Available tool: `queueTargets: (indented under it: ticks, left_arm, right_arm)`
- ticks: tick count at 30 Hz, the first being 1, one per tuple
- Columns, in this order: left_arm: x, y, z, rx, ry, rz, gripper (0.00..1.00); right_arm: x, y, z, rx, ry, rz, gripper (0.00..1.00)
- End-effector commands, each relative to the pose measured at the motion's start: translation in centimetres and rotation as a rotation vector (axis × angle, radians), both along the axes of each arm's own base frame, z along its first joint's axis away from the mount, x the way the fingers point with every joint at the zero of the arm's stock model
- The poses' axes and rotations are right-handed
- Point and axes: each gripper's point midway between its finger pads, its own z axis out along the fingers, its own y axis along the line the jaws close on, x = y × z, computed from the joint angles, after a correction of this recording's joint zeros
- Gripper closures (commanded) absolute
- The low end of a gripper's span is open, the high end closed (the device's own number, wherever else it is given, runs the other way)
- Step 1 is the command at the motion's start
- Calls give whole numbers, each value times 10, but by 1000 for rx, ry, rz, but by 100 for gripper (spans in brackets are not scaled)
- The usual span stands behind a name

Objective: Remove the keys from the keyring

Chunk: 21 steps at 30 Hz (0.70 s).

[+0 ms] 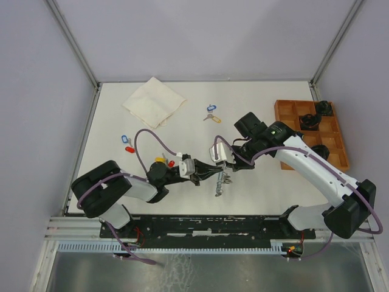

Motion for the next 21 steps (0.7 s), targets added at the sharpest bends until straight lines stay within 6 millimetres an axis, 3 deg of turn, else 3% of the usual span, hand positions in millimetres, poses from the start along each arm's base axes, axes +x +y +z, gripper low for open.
queueTargets:
  ticks: [1,7,21]
  left_arm:
    - [0,16,39,-152,-1,38,97]
    - [3,23,50,-202,60,66,97]
    - [12,6,19,-154,171,46,97]
  right_arm:
    - [10,-10,4,11,-71,-30,99]
    - [5,-5,2,24,-21,-15,99]
    - [-3,0,12,72,-7,1,99]
